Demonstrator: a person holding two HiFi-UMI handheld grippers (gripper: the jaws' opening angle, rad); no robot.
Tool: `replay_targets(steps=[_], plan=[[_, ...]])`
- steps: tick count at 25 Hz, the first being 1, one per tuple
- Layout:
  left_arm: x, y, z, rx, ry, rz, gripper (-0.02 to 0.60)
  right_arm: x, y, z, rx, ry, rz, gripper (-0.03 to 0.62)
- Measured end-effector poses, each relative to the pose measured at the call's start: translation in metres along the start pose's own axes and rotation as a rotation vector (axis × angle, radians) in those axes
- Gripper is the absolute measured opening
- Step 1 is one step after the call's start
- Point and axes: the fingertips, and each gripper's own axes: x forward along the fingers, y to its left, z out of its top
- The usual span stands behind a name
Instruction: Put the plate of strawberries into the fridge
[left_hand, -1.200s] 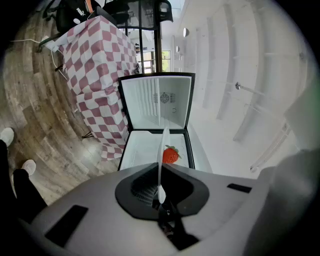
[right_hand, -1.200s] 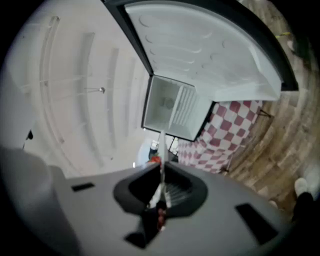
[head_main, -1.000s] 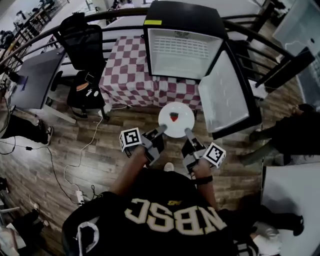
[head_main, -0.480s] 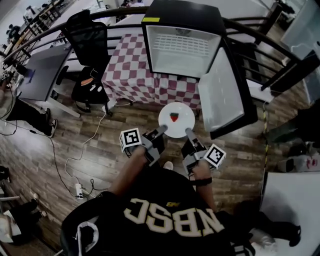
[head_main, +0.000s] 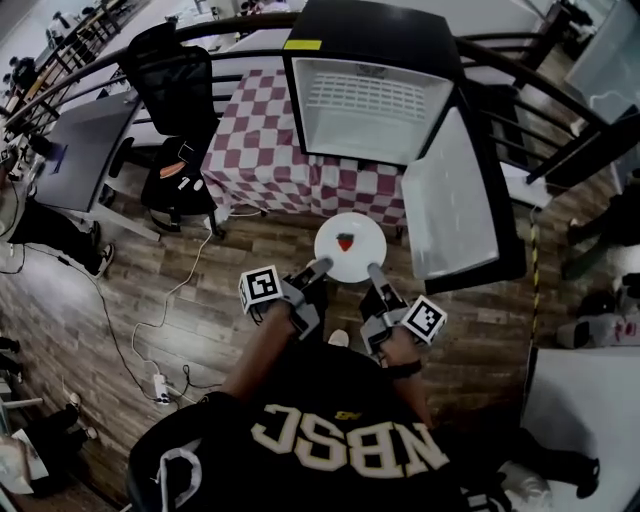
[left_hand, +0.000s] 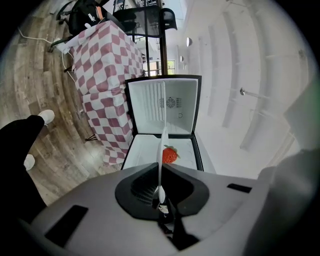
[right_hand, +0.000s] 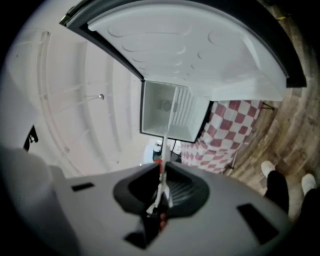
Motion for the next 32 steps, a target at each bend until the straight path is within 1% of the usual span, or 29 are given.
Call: replay_targets(steps=[3,5,7,9,14,16,18,20,25,28,32], plan=[[0.023,0.0,0.025,-0.004,0.023,-0.002,0.025,0.026,-0.004,0.017,0.0,-0.017,-0.016,0.038],[0.039,-0.004,0.046,0.011,0.039,0.001,0.025,0.045,-0.006,0.029,-0.019,-0.016,-0.033,0.038],[0.057,-0.01,0.068,0.028,0.06,0.001,0.025,0.066,-0.006,0.045,-0.038,-0.018,-0.049,0.038],[0.073,-0.021,0.089,0.031,0.076,-0.008,0.025,0.089,-0.001,0.061,-0.044,-0.027,-0.045,0.038],[0.104,-0.037,0.149,0.054,0.077,-0.014,0.025,0.15,0.007,0.092,-0.036,-0.051,-0.048,0.038],[0.114,-0.045,0.17,0.063,0.081,-0.014,0.025,0.172,0.009,0.101,-0.043,-0.052,-0.053,0.038],[0.124,-0.048,0.188,0.062,0.086,-0.006,0.025,0.191,0.011,0.108,-0.027,-0.055,-0.055,0.038],[0.133,-0.049,0.202,0.063,0.094,-0.002,0.025,0.204,0.011,0.115,-0.015,-0.064,-0.058,0.038],[0.154,-0.058,0.223,0.059,0.135,-0.007,0.025,0.224,0.016,0.136,-0.034,-0.109,-0.068,0.038],[0.169,-0.061,0.236,0.07,0.151,-0.009,0.025,0.236,0.014,0.148,-0.015,-0.136,-0.072,0.038],[0.186,-0.065,0.243,0.054,0.157,-0.008,0.025,0.247,0.016,0.163,0.003,-0.131,-0.074,0.038]])
